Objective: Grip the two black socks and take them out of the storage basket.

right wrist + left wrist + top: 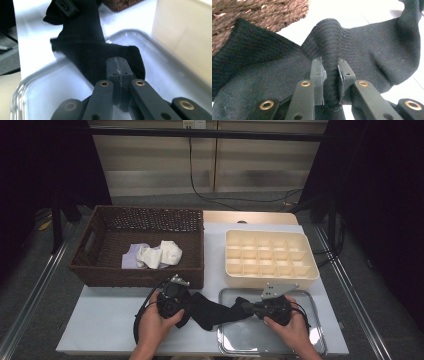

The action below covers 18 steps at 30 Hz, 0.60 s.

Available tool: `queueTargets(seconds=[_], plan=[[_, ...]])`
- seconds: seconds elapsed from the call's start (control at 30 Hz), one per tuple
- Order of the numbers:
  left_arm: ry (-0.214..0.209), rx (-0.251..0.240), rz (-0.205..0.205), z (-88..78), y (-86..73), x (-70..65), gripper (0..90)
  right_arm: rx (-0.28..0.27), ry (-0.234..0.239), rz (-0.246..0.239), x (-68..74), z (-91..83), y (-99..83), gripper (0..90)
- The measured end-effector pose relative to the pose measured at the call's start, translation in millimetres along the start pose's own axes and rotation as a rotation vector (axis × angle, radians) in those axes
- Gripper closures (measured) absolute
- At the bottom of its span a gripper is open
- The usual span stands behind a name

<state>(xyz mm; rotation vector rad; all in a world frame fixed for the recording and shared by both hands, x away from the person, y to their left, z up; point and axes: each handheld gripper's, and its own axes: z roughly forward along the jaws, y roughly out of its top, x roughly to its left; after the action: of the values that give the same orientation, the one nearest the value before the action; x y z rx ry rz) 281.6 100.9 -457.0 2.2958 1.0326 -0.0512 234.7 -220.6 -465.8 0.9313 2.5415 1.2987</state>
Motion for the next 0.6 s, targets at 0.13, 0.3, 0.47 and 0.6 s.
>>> queueTargets(seconds=[0.13,0.3,0.47,0.6], plan=[[-0.003,-0.004,-0.003,-0.9,0.4,0.8,78.0,0.011,-0.008,-0.001,-0.4,-3.6,-13.3,89.9],[0.000,-0.043,-0.007,-7.4,3.1,-1.0,78.1,0.002,-0.016,-0.003,-2.2,-3.3,-16.1,89.9],[0.032,-0.109,-0.025,-18.4,5.7,4.8,78.3,-0.030,-0.051,-0.021,-10.3,-3.6,-2.4,89.9],[0.019,-0.099,-0.037,-16.5,3.1,8.3,78.2,-0.035,-0.048,-0.020,-16.2,-2.2,2.0,89.5]])
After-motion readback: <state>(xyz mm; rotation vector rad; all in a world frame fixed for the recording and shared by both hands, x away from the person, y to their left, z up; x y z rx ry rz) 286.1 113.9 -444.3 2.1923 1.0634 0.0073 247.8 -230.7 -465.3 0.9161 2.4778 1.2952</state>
